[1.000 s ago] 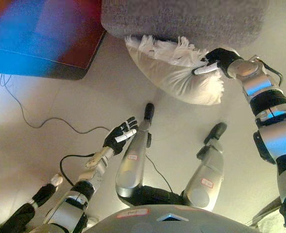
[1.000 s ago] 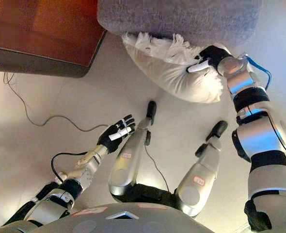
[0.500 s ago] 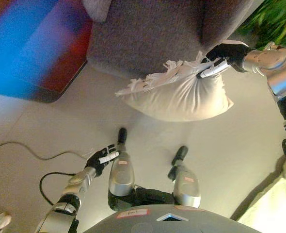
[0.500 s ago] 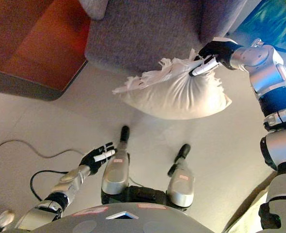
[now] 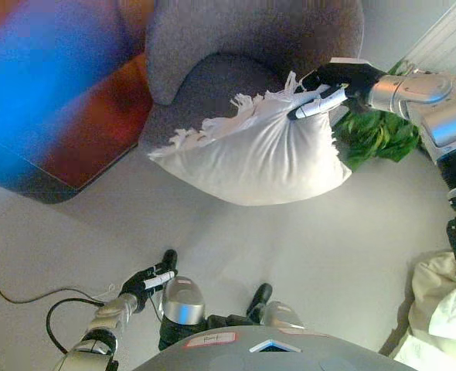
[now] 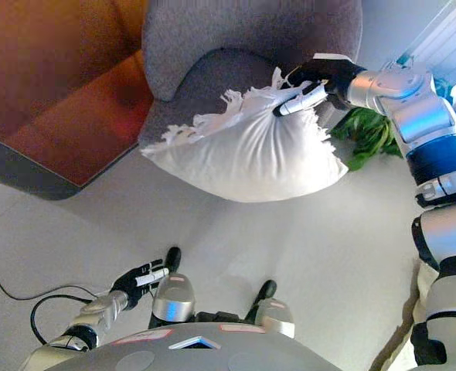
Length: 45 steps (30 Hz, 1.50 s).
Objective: Pick up the pillow and put it on the sofa.
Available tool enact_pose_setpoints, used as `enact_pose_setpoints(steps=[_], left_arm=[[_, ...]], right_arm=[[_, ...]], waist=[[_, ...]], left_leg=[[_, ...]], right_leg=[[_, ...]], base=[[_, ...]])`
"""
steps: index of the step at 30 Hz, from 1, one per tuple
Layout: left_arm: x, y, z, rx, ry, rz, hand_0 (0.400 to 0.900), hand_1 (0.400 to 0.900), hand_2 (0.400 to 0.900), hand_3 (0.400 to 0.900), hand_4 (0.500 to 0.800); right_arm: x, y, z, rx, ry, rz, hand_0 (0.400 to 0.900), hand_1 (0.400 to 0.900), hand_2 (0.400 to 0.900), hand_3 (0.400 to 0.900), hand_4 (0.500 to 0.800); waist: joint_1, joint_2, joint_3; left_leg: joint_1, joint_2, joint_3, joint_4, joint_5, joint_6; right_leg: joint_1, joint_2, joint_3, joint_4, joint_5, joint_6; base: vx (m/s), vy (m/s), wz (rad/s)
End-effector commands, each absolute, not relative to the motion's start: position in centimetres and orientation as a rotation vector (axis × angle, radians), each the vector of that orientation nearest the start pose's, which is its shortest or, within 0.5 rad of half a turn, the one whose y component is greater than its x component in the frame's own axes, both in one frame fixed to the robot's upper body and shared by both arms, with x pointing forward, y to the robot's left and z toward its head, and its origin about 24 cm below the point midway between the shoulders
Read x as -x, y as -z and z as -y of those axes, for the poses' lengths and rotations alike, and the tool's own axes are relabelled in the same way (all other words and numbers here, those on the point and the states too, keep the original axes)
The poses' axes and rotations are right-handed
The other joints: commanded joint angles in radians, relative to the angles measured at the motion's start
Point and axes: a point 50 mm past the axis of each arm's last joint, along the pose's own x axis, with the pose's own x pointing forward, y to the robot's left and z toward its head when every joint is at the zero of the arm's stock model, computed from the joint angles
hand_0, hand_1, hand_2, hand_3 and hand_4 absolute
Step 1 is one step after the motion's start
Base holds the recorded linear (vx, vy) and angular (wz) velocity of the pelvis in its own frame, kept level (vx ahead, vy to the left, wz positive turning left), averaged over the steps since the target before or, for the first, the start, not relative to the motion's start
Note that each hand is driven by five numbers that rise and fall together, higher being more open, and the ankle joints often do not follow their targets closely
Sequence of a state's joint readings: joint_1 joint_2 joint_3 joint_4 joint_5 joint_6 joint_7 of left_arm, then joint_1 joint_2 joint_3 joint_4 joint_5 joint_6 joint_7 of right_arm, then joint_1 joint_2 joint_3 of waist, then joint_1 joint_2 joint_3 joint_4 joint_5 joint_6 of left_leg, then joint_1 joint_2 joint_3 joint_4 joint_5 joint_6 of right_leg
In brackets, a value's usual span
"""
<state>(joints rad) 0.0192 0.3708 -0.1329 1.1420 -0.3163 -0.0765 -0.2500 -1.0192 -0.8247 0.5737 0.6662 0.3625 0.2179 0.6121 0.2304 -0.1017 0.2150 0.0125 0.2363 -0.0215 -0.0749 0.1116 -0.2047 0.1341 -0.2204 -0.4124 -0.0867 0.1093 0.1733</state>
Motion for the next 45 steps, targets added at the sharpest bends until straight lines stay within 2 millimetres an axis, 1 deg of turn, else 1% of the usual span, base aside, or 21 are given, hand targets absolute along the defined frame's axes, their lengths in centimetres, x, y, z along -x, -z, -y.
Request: enact_pose_setpoints(steps=[1, 4, 6, 7, 9, 12, 13, 16, 19, 22, 23, 24, 25, 26, 31, 36, 40, 45], left_arm=[[-5.1, 15.0, -28.3, -0.113, -0.002, -1.285, 0.900, 0.900, 0.900, 0.900, 0.800], [-5.1, 14.8, -28.9, -0.119, -0.018, -1.284, 0.900, 0.900, 0.900, 0.900, 0.800], [-5.3, 14.6, -29.2, -0.120, -0.020, -1.272, 0.900, 0.900, 0.900, 0.900, 0.800], [-5.4, 14.6, -29.3, -0.115, -0.029, -1.263, 0.900, 0.900, 0.900, 0.900, 0.800], [-6.7, 14.3, -29.4, -0.112, -0.034, -1.214, 0.900, 0.900, 0.900, 0.900, 0.800], [-8.3, 13.9, -29.5, -0.111, -0.028, -1.150, 0.900, 0.900, 0.900, 0.900, 0.800], [-9.0, 13.7, -29.4, -0.100, -0.026, -1.120, 0.900, 0.900, 0.900, 0.900, 0.800], [-10.3, 13.4, -28.9, -0.077, -0.017, -1.067, 0.900, 0.900, 0.900, 0.900, 0.800], [-11.8, 13.2, -28.3, -0.022, -0.017, -0.998, 0.900, 0.900, 0.900, 0.900, 0.800], [-12.1, 13.1, -27.8, 0.022, -0.019, -0.963, 0.900, 0.900, 0.900, 0.900, 0.800], [-12.2, 13.1, -27.7, 0.023, -0.019, -0.963, 0.900, 0.900, 0.900, 0.900, 0.800], [-12.3, 13.1, -27.7, 0.035, -0.022, -0.951, 0.900, 0.900, 0.900, 0.900, 0.800], [-12.5, 13.0, -27.7, 0.052, -0.023, -0.943, 0.900, 0.900, 0.900, 0.900, 0.800], [-12.5, 13.0, -27.7, 0.061, -0.023, -0.941, 0.900, 0.900, 0.900, 0.900, 0.800], [-12.7, 12.9, -27.5, 0.098, -0.005, -0.922, 0.900, 0.900, 0.900, 0.900, 0.800], [-12.5, 13.0, -27.3, 0.117, 0.010, -0.944, 0.900, 0.900, 0.900, 0.900, 0.800], [-12.1, 13.2, -27.2, 0.124, 0.018, -0.963, 0.900, 0.900, 0.900, 0.900, 0.800], [-11.3, 13.5, -27.5, 0.114, 0.019, -0.996, 0.900, 0.900, 0.900, 0.900, 0.800]], right_arm=[[-39.2, -32.0, 22.3, 0.452, -0.370, 0.163, 0.400, 0.400, 0.400, 0.400, 0.500], [-39.2, -32.7, 23.9, 0.378, -0.277, 0.161, 0.400, 0.400, 0.400, 0.400, 0.500], [-39.2, -32.8, 25.2, 0.349, -0.216, 0.137, 0.400, 0.400, 0.400, 0.400, 0.500], [-39.2, -32.7, 25.5, 0.339, -0.194, 0.124, 0.400, 0.400, 0.400, 0.400, 0.500], [-39.3, -32.7, 26.5, 0.326, -0.128, 0.113, 0.400, 0.400, 0.400, 0.400, 0.500], [-39.3, -33.0, 27.1, 0.350, -0.061, 0.105, 0.400, 0.400, 0.400, 0.400, 0.500], [-39.3, -33.2, 27.6, 0.352, -0.033, 0.102, 0.400, 0.400, 0.400, 0.400, 0.500], [-39.0, -33.7, 28.6, 0.368, 0.022, 0.090, 0.400, 0.400, 0.400, 0.400, 0.500], [-38.5, -34.9, 29.4, 0.388, 0.096, 0.127, 0.400, 0.400, 0.400, 0.400, 0.500], [-37.7, -36.0, 30.9, 0.425, 0.210, 0.126, 0.400, 0.400, 0.400, 0.400, 0.500], [-37.7, -36.0, 31.0, 0.424, 0.214, 0.127, 0.400, 0.400, 0.400, 0.400, 0.500], [-37.3, -36.5, 31.8, 0.422, 0.284, 0.132, 0.400, 0.400, 0.400, 0.400, 0.500], [-36.7, -36.7, 32.9, 0.418, 0.388, 0.122, 0.747, 0.747, 0.747, 0.747, 0.708], [-36.5, -36.7, 33.3, 0.408, 0.407, 0.111, 0.900, 0.900, 0.900, 0.900, 0.800], [-35.1, -37.1, 35.4, 0.423, 0.497, 0.061, 0.900, 0.900, 0.900, 0.900, 0.800], [-34.5, -36.9, 36.3, 0.437, 0.517, 0.021, 0.900, 0.900, 0.900, 0.900, 0.800], [-34.2, -36.9, 36.8, 0.457, 0.544, 0.012, 0.900, 0.900, 0.900, 0.900, 0.800], [-33.4, -37.0, 37.9, 0.474, 0.577, 0.002, 0.900, 0.900, 0.900, 0.900, 0.800]], waist=[[0.054, -0.015, -0.101], [0.070, -0.021, -0.097], [0.079, -0.022, -0.089], [0.081, -0.022, -0.086], [0.092, -0.015, -0.055], [0.102, -0.002, -0.008], [0.105, 0.008, 0.015], [0.105, 0.033, 0.055], [0.098, 0.067, 0.096], [0.086, 0.093, 0.121], [0.086, 0.094, 0.121], [0.082, 0.101, 0.129], [0.076, 0.107, 0.135], [0.074, 0.108, 0.135], [0.054, 0.127, 0.131], [0.036, 0.134, 0.116], [0.024, 0.128, 0.101], [0.014, 0.114, 0.071]], left_leg=[[0.009, 0.026, 0.033, -0.001, -0.015, 0.042], [-0.001, 0.034, 0.027, 0.003, -0.015, 0.040], [-0.016, 0.039, 0.021, 0.007, -0.012, 0.037], [-0.022, 0.041, 0.020, 0.008, -0.011, 0.036], [-0.060, 0.043, 0.004, 0.009, -0.005, 0.035], [-0.108, 0.042, -0.015, 0.010, 0.004, 0.034], [-0.130, 0.040, -0.021, 0.009, 0.009, 0.034], [-0.182, 0.033, -0.028, 0.008, 0.016, 0.033], [-0.241, 0.023, -0.027, 0.003, 0.026, 0.032], [-0.277, 0.012, -0.021, -0.003, 0.033, 0.030], [-0.278, 0.012, -0.021, -0.003, 0.033, 0.030], [-0.288, 0.008, -0.020, -0.004, 0.034, 0.030], [-0.294, 0.006, -0.016, -0.003, 0.035, 0.029], [-0.297, 0.004, -0.015, -0.003, 0.036, 0.029], [-0.291, -0.006, -0.005, -0.008, 0.031, 0.029], [-0.269, -0.007, 0.010, -0.012, 0.021, 0.027], [-0.250, -0.009, 0.018, -0.012, 0.013, 0.028], [-0.218, 0.000, 0.029, -0.012, 0.002, 0.026]], right_leg=[[0.017, -0.097, -0.005, 0.028, 0.012, 0.064], [0.020, -0.103, -0.012, 0.028, 0.018, 0.071], [0.014, -0.109, -0.017, 0.029, 0.023, 0.073], [0.011, -0.110, -0.018, 0.029, 0.025, 0.074], [-0.013, -0.118, -0.021, 0.027, 0.036, 0.078], [-0.051, -0.124, -0.020, 0.027, 0.047, 0.080], [-0.070, -0.128, -0.021, 0.024, 0.053, 0.081], [-0.117, -0.137, -0.016, 0.018, 0.066, 0.083], [-0.180, -0.147, -0.005, 0.014, 0.073, 0.084], [-0.229, -0.154, 0.004, 0.013, 0.078, 0.086], [-0.231, -0.155, 0.005, 0.014, 0.078, 0.086], [-0.246, -0.159, 0.008, 0.015, 0.081, 0.085], [-0.259, -0.162, 0.007, 0.018, 0.085, 0.085], [-0.265, -0.164, 0.006, 0.018, 0.087, 0.085], [-0.297, -0.173, 0.017, 0.023, 0.092, 0.085], [-0.296, -0.175, 0.027, 0.021, 0.090, 0.086], [-0.288, -0.172, 0.034, 0.020, 0.086, 0.085], [-0.268, -0.168, 0.038, 0.019, 0.081, 0.084]], base=[[0.11, -0.017, 0.20], [0.12, -0.028, 0.21], [0.04, -0.043, 0.17], [-0.05, -0.053, 0.16], [-0.14, -0.077, 0.16], [-0.20, -0.081, 0.09], [-0.18, -0.043, 0.05], [-0.17, 0.009, 0.01], [-0.19, 0.069, -0.06], [-0.12, 0.068, -0.06], [-0.07, 0.033, -0.03], [-0.09, 0.028, -0.07], [-0.10, 0.032, -0.08], [-0.09, 0.038, -0.09], [-0.05, 0.047, -0.05], [-0.01, 0.026, -0.04], [0.00, -0.004, -0.04], [0.02, -0.025, -0.01]])
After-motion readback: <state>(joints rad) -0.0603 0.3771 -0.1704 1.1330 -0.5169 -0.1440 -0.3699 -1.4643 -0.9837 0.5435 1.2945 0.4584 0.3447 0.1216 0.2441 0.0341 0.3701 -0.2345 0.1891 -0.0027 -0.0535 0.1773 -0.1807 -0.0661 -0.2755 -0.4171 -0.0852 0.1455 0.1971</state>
